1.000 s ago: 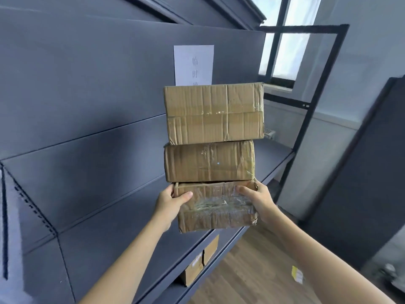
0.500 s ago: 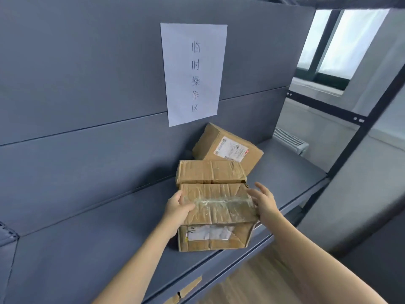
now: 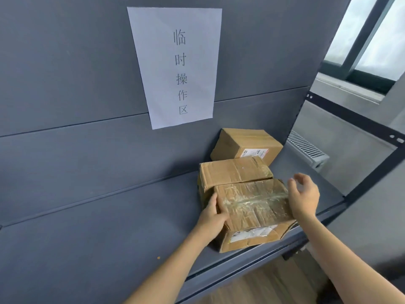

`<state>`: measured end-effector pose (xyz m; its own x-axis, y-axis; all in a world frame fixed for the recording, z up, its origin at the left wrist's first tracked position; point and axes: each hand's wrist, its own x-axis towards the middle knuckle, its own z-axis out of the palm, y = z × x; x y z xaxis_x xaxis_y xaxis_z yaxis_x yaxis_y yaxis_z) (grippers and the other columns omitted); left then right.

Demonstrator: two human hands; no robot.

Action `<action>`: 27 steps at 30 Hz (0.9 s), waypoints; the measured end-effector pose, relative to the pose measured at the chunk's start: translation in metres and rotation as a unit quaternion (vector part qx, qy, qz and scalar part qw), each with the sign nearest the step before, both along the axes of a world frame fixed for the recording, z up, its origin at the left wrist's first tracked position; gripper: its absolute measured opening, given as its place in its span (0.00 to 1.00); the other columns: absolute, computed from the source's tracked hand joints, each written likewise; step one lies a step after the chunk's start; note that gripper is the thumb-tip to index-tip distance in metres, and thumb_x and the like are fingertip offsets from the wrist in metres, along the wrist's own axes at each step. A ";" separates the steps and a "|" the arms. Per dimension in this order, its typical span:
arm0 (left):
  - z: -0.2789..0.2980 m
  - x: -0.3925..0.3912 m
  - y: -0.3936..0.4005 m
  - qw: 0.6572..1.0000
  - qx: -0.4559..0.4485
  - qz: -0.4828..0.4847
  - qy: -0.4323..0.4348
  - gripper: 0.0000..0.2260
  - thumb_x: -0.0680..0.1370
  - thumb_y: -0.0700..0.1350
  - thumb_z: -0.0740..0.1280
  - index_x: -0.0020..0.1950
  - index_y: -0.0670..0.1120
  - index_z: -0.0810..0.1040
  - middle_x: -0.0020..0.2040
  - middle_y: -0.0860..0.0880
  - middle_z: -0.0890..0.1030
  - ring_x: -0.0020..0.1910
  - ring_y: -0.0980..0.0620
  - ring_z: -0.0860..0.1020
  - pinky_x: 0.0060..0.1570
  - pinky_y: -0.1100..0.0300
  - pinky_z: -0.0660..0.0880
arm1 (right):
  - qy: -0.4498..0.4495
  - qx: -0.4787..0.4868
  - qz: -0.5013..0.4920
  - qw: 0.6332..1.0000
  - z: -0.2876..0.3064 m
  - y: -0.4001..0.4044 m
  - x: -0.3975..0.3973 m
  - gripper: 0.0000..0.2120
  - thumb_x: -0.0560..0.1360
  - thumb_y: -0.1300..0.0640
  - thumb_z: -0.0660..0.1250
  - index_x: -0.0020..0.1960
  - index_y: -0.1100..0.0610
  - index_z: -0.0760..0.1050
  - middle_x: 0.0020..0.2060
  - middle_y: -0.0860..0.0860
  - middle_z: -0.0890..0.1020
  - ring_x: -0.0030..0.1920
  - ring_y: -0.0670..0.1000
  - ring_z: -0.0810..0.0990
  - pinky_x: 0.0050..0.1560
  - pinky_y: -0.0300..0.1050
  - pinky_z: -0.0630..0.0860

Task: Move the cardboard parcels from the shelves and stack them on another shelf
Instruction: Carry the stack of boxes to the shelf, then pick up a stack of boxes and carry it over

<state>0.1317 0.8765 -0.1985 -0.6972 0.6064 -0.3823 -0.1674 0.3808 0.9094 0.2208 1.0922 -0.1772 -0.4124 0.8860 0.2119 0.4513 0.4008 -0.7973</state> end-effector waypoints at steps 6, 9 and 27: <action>-0.012 -0.026 -0.001 0.989 -0.095 0.054 0.101 0.31 0.79 0.37 0.57 0.78 0.49 0.48 0.78 0.49 0.54 0.76 0.49 0.55 0.73 0.54 0.55 | -0.209 0.307 0.355 0.858 -0.050 -0.034 0.034 0.29 0.79 0.36 0.48 0.66 0.53 0.74 0.64 0.53 0.78 0.62 0.57 0.77 0.67 0.54 0.66; -0.007 -0.033 0.007 0.993 -0.097 0.007 0.060 0.32 0.77 0.35 0.55 0.77 0.55 0.49 0.76 0.49 0.59 0.71 0.47 0.64 0.64 0.56 0.64 | -0.287 0.314 0.374 0.825 -0.050 -0.015 0.025 0.31 0.79 0.34 0.43 0.68 0.50 0.72 0.66 0.51 0.76 0.63 0.57 0.77 0.68 0.52 0.60; 0.023 -0.030 -0.114 0.969 -0.182 0.023 0.166 0.27 0.78 0.39 0.58 0.76 0.51 0.57 0.75 0.49 0.62 0.68 0.46 0.68 0.62 0.58 0.66 | -0.259 0.219 0.377 0.862 0.017 -0.096 -0.045 0.25 0.79 0.45 0.58 0.72 0.56 0.66 0.73 0.57 0.66 0.74 0.57 0.60 0.74 0.52 0.54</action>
